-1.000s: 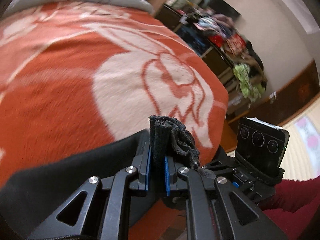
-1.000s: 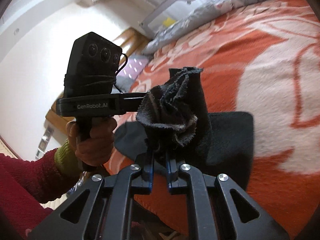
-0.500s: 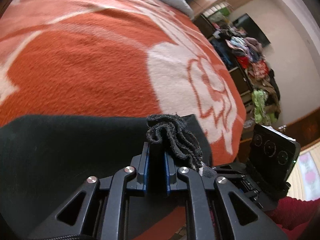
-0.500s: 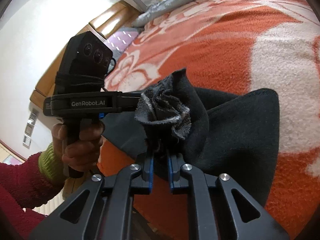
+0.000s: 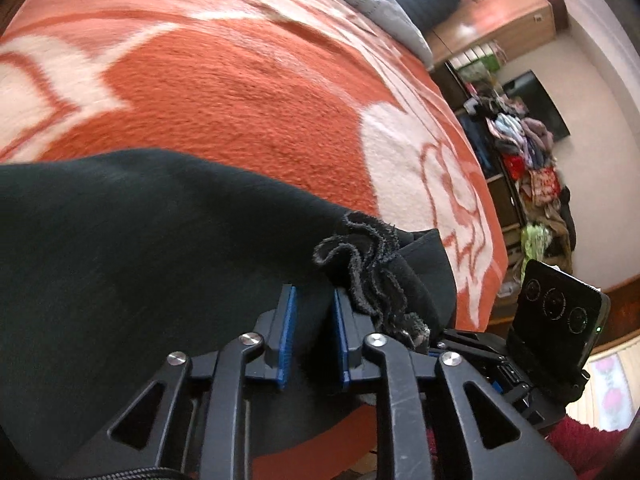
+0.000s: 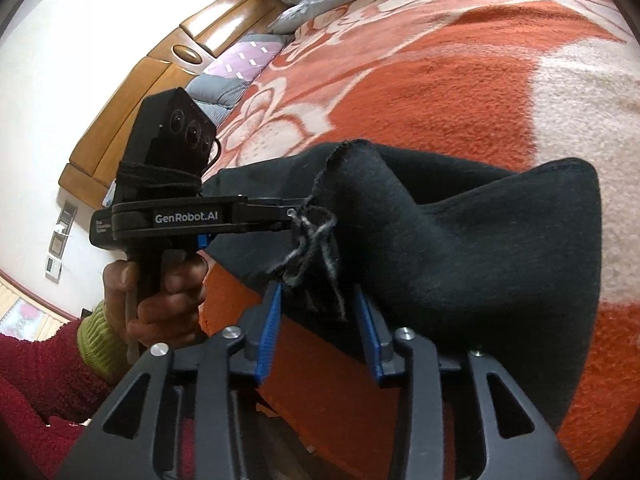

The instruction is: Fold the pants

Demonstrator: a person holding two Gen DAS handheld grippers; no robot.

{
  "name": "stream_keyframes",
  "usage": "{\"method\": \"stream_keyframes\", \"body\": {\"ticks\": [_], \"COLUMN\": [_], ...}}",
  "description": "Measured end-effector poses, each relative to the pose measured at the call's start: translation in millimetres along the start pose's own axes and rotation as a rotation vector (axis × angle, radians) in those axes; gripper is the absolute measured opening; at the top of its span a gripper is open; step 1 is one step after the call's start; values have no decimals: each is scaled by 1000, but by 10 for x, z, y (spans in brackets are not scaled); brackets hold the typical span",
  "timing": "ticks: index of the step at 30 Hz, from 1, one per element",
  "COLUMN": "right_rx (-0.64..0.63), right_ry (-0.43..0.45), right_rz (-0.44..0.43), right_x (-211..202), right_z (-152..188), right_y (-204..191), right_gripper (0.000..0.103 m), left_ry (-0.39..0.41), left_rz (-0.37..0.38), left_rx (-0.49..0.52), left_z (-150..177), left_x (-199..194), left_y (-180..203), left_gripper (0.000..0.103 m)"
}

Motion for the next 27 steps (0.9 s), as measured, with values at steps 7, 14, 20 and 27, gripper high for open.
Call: {"method": "stream_keyframes", "body": {"ticks": [7, 14, 20, 27], "right_rx": [-19, -82, -110, -168], "right_ry": [11, 35, 21, -13], "right_rz": [-32, -43, -51, -78], "right_x": [-83, -108, 2, 246], "right_z": [-76, -294, -442, -643], "right_y": [-137, -319, -392, -576], "right_gripper": [40, 40, 40, 40], "left_ry": [100, 189, 253, 349], "left_rz": [-18, -30, -26, -25], "left_rx": [-74, -142, -227, -406], "left_z": [97, 243, 388, 609], "left_x": [-381, -778, -1102, -1441], "left_y": [-173, -376, -671, -1136], "left_gripper": [43, 49, 51, 59]}}
Point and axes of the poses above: each gripper's, at about its wrist camera, not at the fingertips, and x roughly the way its jaws point, y to its right, z to its underside, the point moved 3 cm from there along x, roughly the way its jaws point, and after that the axes turned 13 degrees about -x, right-handed, at the moved point
